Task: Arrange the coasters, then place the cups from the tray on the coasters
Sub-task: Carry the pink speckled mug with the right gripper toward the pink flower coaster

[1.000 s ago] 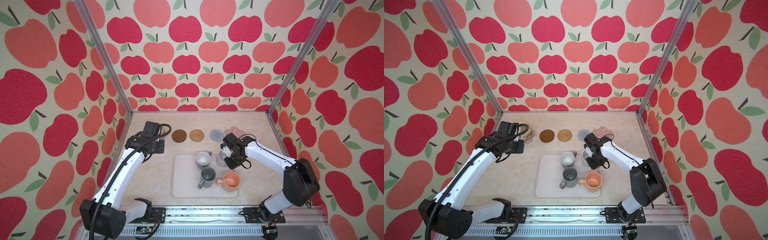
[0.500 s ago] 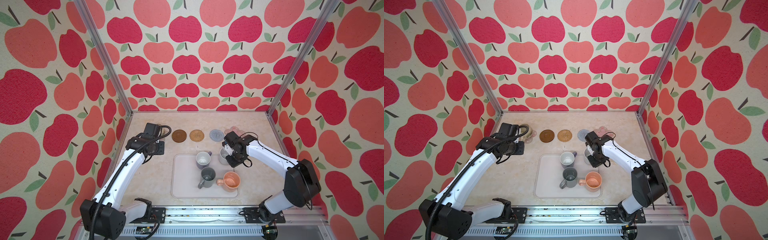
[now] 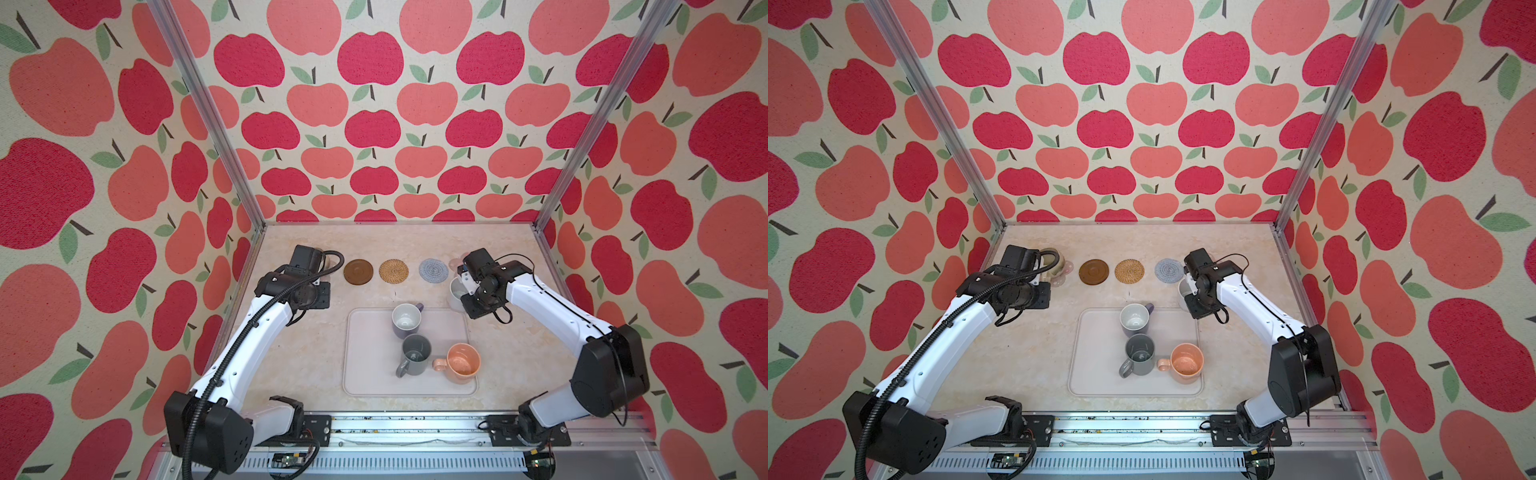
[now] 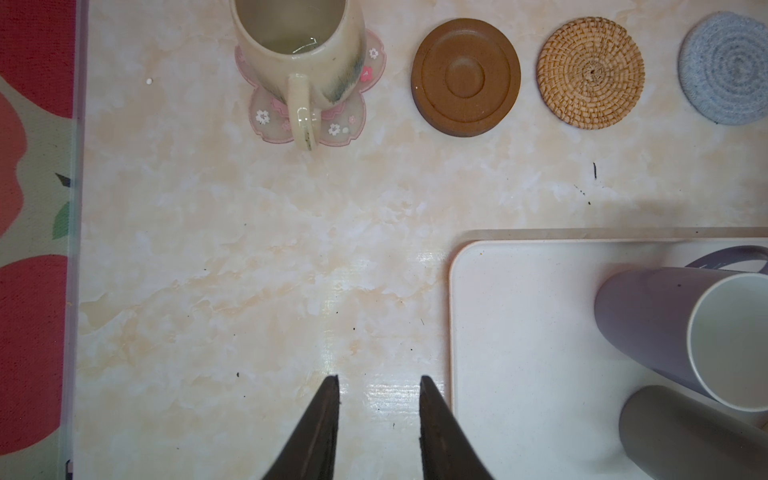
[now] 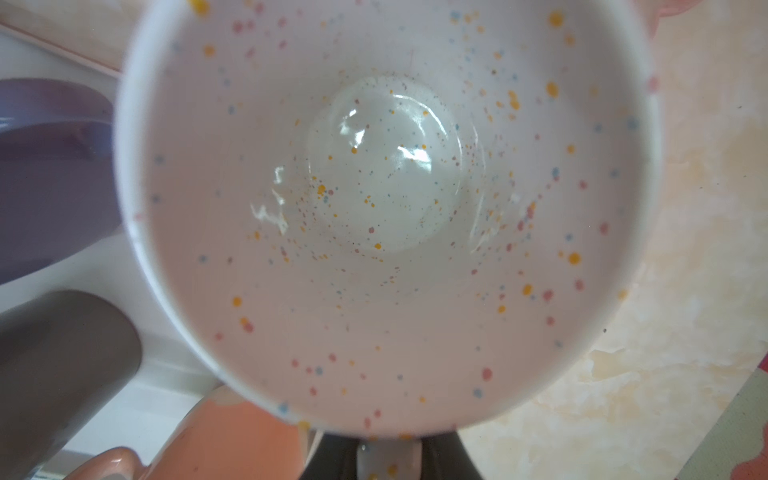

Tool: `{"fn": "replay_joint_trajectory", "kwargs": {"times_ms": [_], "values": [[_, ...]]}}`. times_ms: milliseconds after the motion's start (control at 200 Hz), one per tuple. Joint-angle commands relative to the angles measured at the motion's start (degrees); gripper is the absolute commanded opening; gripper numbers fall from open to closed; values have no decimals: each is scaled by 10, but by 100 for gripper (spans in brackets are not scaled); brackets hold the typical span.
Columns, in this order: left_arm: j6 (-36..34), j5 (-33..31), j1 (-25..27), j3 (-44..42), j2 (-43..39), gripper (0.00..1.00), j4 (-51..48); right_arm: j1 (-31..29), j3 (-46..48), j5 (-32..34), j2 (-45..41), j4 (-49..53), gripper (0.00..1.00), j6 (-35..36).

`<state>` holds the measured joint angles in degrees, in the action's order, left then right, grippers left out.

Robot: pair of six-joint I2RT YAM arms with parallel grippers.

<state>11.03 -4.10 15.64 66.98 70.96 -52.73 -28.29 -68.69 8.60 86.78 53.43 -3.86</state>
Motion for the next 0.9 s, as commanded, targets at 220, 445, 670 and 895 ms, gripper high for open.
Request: {"fn": "replay_joint_trajectory", "kwargs": {"times_ms": [220,445,670,895], "values": [[11,8,0,18,41,34,13,50,-76,20,10,-56,0,29],[12,8,-3,25,52,34,22,76,-116,15,45,-71,0,36],[11,9,-6,40,75,34,24,104,-148,14,80,-83,0,39],[15,21,-10,50,104,34,40,126,-178,11,110,-84,0,45]]}}
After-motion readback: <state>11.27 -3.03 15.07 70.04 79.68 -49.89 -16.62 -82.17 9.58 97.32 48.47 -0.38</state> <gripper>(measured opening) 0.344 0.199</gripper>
